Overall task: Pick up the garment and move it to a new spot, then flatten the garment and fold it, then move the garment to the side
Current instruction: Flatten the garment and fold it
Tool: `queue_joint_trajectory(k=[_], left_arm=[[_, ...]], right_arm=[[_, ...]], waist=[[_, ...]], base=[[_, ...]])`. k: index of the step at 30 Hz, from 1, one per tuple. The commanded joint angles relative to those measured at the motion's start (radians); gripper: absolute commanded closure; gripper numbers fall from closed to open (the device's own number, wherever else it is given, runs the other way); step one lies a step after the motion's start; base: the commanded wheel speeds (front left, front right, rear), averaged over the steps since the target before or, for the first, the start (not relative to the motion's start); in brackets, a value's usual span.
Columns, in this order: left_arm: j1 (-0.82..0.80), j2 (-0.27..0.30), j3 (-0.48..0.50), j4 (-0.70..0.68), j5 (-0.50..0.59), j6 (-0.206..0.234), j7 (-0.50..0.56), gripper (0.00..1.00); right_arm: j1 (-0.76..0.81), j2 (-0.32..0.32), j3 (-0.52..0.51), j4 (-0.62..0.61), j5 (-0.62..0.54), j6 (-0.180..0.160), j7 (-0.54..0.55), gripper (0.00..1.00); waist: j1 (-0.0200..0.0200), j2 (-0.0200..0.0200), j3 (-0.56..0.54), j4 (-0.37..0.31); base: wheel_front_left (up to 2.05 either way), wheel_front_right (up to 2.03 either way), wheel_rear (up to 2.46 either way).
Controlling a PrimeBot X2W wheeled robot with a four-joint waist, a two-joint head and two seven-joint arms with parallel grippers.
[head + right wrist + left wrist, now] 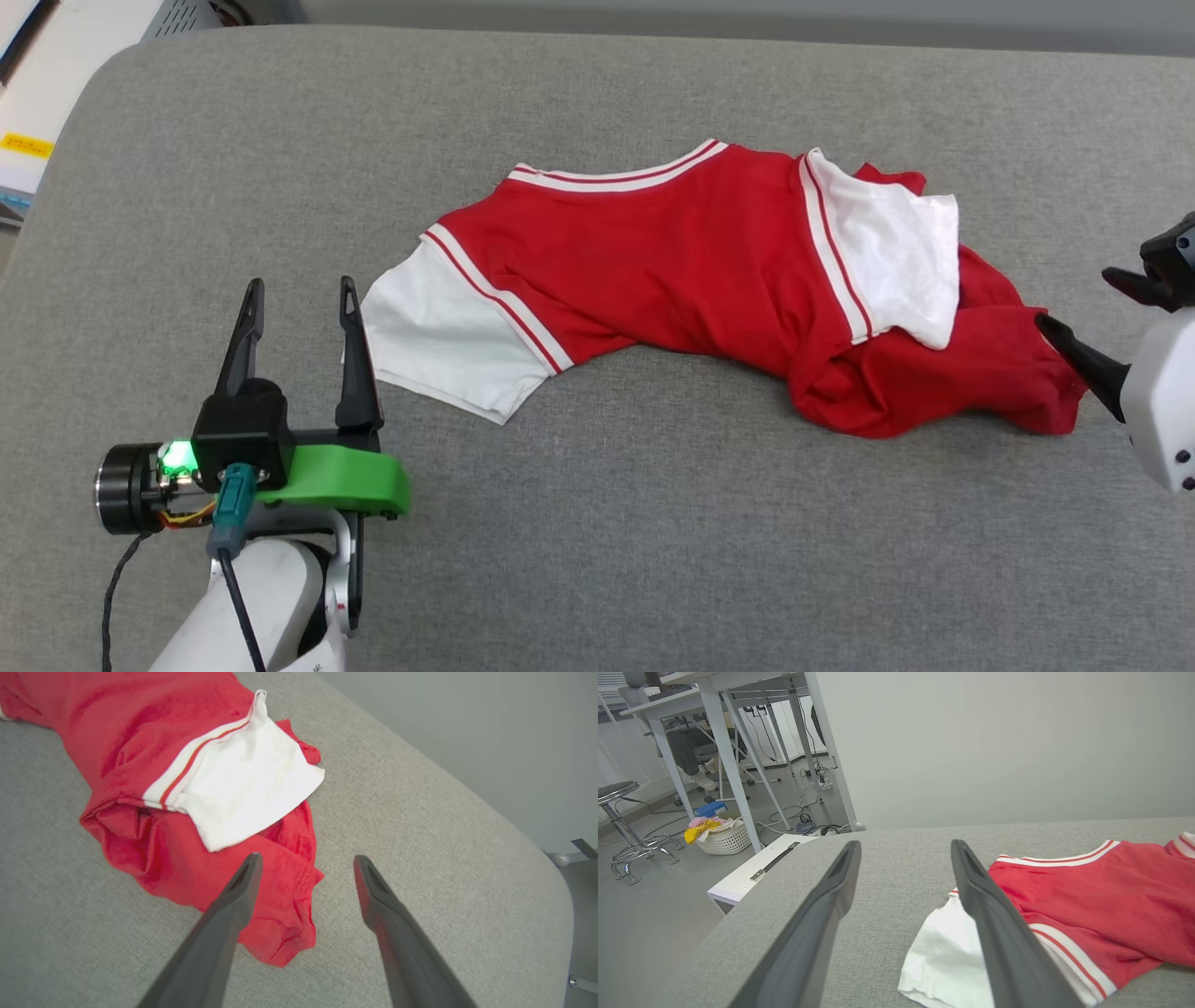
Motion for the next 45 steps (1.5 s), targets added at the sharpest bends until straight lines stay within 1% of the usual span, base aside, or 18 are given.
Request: queue_joint_trajectory(k=[1,2,5,8,10,13,18,21,22,23,24,26,29,32,38,42,45], left_arm=[[0.017,-0.019,0.019,-0.003,0.023,-0.018,-0.006,0.00],[0.020,-0.033,0.036,-0.006,0.040,-0.031,-0.006,0.00],[0.016,-0.070,0.070,-0.012,0.081,-0.065,-0.006,0.00],[0.006,-0.108,0.098,-0.023,0.122,-0.097,-0.006,0.00],[-0.004,-0.134,0.109,-0.024,0.149,-0.117,-0.006,0.00],[-0.017,-0.170,0.126,-0.020,0.178,-0.143,-0.006,0.00],[-0.026,-0.226,0.155,-0.002,0.217,-0.186,-0.006,0.00],[-0.020,-0.246,0.177,0.005,0.236,-0.206,-0.006,0.00],[-0.017,-0.250,0.185,0.007,0.241,-0.211,-0.006,0.00],[-0.012,-0.255,0.193,0.010,0.247,-0.216,-0.006,0.00],[-0.009,-0.259,0.199,0.013,0.251,-0.221,-0.006,0.00],[-0.004,-0.268,0.210,0.020,0.261,-0.234,-0.006,0.00],[0.003,-0.281,0.224,0.029,0.274,-0.251,-0.006,0.00],[0.017,-0.289,0.237,0.037,0.284,-0.267,-0.006,0.00],[0.061,-0.297,0.264,0.051,0.299,-0.288,-0.006,0.00],[0.091,-0.301,0.284,0.055,0.305,-0.296,-0.006,0.00],[0.111,-0.303,0.296,0.057,0.310,-0.304,-0.006,0.00]], right_arm=[[-0.041,-0.029,0.029,-0.012,0.049,-0.001,0.050,0.00],[-0.059,-0.054,0.062,-0.016,0.089,-0.001,0.098,0.00],[-0.115,-0.103,0.139,-0.014,0.146,-0.001,0.181,0.00],[-0.178,-0.124,0.224,0.015,0.172,-0.001,0.227,0.00],[-0.219,-0.129,0.281,0.043,0.168,-0.001,0.240,0.00],[-0.263,-0.106,0.349,0.123,0.156,-0.001,0.223,0.00],[-0.256,-0.053,0.470,0.279,0.185,-0.001,0.179,0.00],[-0.265,-0.038,0.527,0.323,0.198,-0.001,0.132,0.00],[-0.273,-0.036,0.538,0.327,0.202,-0.001,0.116,0.19],[-0.284,-0.034,0.546,0.332,0.210,-0.001,0.093,0.76],[-0.294,-0.032,0.552,0.334,0.219,-0.001,0.076,1.00],[-0.318,-0.036,0.559,0.334,0.227,-0.001,0.038,1.00],[-0.340,-0.035,0.533,0.336,0.273,-0.001,-0.019,1.00],[-0.347,-0.049,0.516,0.294,0.305,-0.001,-0.068,1.00],[-0.301,-0.116,0.462,0.146,0.342,-0.001,-0.134,1.00],[-0.241,-0.152,0.382,0.043,0.368,-0.001,-0.172,1.00],[-0.185,-0.174,0.303,-0.025,0.371,-0.001,-0.188,1.00]], waist=[[0.0001,0.0000,0.026,0.013],[0.0001,0.0000,0.037,0.017],[0.0001,0.0000,0.071,0.030],[0.0001,0.0000,0.112,0.047],[0.0001,0.0000,0.139,0.058],[0.0001,0.0000,0.174,0.070],[0.0001,0.0000,0.207,0.088],[0.0001,0.0000,0.208,0.084],[0.0001,0.0000,0.205,0.080],[0.0001,0.0000,0.202,0.074],[0.0001,0.0000,0.197,0.069],[0.0001,0.0000,0.185,0.058],[0.0001,0.0000,0.159,0.043],[0.0001,0.0000,0.128,0.029],[0.0001,0.0000,0.065,0.001],[0.0001,0.0000,0.026,-0.019],[0.0001,0.0000,0.002,-0.032]], base=[[0.00,0.00,0.00],[0.00,0.00,0.00],[0.00,0.00,0.00],[0.00,0.00,0.00],[0.00,0.00,0.00],[0.00,0.00,0.00],[0.00,0.00,0.00],[0.00,0.00,0.00],[0.00,0.00,0.00],[0.00,0.00,0.00],[0.00,0.00,0.00],[0.00,0.00,0.00],[0.00,0.00,0.00],[0.00,0.00,0.00],[0.00,0.00,0.00],[0.00,0.00,0.00],[0.00,0.00,0.00]])
